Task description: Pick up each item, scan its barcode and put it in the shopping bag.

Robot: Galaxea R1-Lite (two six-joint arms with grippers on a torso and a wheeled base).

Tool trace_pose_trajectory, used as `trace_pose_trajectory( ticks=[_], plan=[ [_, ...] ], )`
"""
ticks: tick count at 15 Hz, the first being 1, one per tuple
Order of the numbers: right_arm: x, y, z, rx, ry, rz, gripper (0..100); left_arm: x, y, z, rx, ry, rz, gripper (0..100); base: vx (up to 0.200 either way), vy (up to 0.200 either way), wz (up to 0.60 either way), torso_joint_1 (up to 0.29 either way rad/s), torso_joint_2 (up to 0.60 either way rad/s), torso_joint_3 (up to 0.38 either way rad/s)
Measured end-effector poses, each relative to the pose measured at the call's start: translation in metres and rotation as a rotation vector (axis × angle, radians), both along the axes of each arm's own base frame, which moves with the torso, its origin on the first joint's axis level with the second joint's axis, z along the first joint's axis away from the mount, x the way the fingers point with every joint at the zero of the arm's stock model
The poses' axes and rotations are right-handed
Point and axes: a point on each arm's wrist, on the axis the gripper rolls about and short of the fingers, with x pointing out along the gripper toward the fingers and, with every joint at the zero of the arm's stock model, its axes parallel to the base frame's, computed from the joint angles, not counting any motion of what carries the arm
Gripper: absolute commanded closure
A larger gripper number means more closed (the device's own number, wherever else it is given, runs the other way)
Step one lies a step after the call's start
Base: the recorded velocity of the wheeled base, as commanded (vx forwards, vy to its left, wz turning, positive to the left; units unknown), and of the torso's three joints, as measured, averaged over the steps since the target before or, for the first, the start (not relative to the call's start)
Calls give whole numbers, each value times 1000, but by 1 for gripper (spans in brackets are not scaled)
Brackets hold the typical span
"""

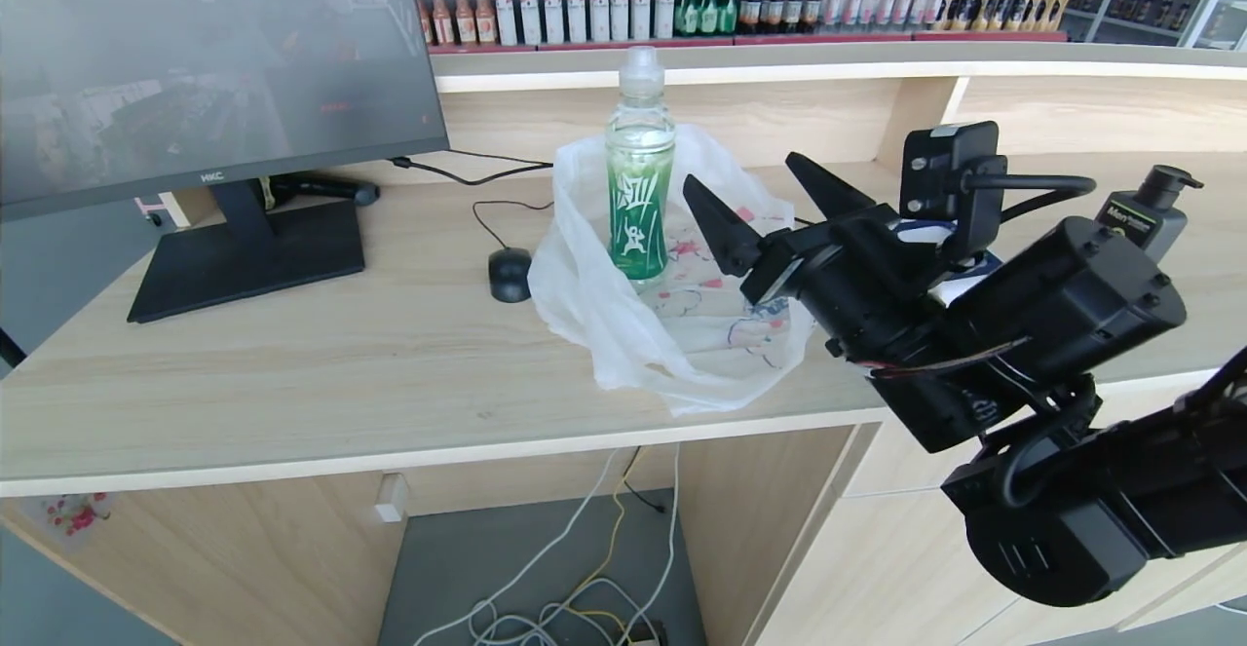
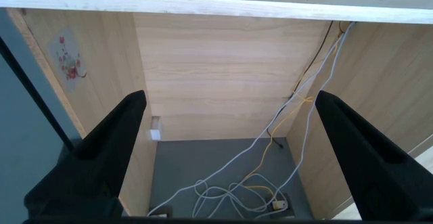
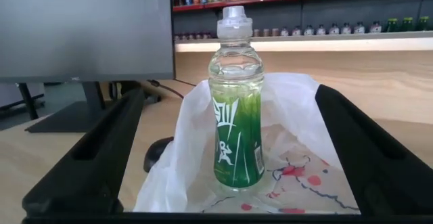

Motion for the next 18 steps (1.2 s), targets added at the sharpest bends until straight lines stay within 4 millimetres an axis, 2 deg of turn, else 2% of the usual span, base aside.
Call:
trace_pose_trajectory(
  ticks=[1,7,13,18],
  plan=[
    [1,-1,0,1,0,-3,0,0,0,0,0,0,0,0,-200,0,0,7,2,2],
    [0,-2,-1,25,26,-16,0,0,0,0,3,0,-1,0,0,0,0,0,0,0],
    [-3,-5,-5,15,42,-17,0,0,0,0,-2,-1,0,0,0,-200,0,2,3,2],
    [-15,-13,-4,9,53,-17,0,0,0,0,-7,0,0,0,0,-200,0,2,2,4]
  ],
)
